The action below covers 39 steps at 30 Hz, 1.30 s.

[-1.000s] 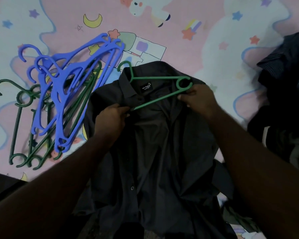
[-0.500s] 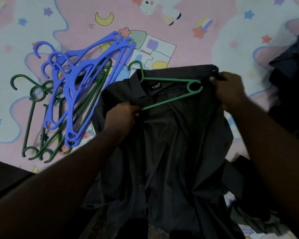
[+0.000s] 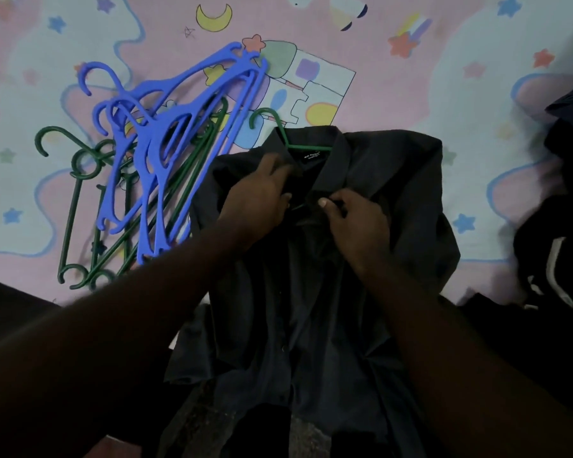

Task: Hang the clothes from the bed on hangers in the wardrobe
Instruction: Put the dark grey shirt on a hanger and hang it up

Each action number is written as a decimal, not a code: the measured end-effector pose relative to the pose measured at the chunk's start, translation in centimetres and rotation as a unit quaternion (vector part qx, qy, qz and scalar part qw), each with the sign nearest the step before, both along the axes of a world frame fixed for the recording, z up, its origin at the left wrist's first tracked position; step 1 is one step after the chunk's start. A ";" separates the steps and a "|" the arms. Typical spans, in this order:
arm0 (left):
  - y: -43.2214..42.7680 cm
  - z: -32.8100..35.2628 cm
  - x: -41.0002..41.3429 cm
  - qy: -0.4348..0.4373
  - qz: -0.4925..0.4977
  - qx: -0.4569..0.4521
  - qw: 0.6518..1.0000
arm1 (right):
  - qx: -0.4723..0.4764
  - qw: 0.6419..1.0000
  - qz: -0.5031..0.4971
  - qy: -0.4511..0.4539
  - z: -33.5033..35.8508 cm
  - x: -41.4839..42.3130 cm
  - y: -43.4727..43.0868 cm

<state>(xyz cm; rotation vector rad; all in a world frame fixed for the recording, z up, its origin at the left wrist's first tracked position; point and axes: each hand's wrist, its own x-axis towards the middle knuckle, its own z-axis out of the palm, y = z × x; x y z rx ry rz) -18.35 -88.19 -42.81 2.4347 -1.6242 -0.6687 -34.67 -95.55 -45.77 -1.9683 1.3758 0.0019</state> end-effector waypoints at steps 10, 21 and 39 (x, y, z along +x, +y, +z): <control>-4.7 -1.4 1.2 -0.067 -0.099 0.141 0.983 | 0.147 0.950 -0.274 -0.031 -1.3 4.5 1.4; -1.3 0.7 0.4 0.121 0.014 0.004 0.993 | 0.228 0.841 -0.439 -0.216 0.2 2.5 1.2; 2.3 3.3 3.4 0.176 0.138 0.123 0.967 | 0.215 0.911 -0.260 -0.239 3.0 2.2 2.5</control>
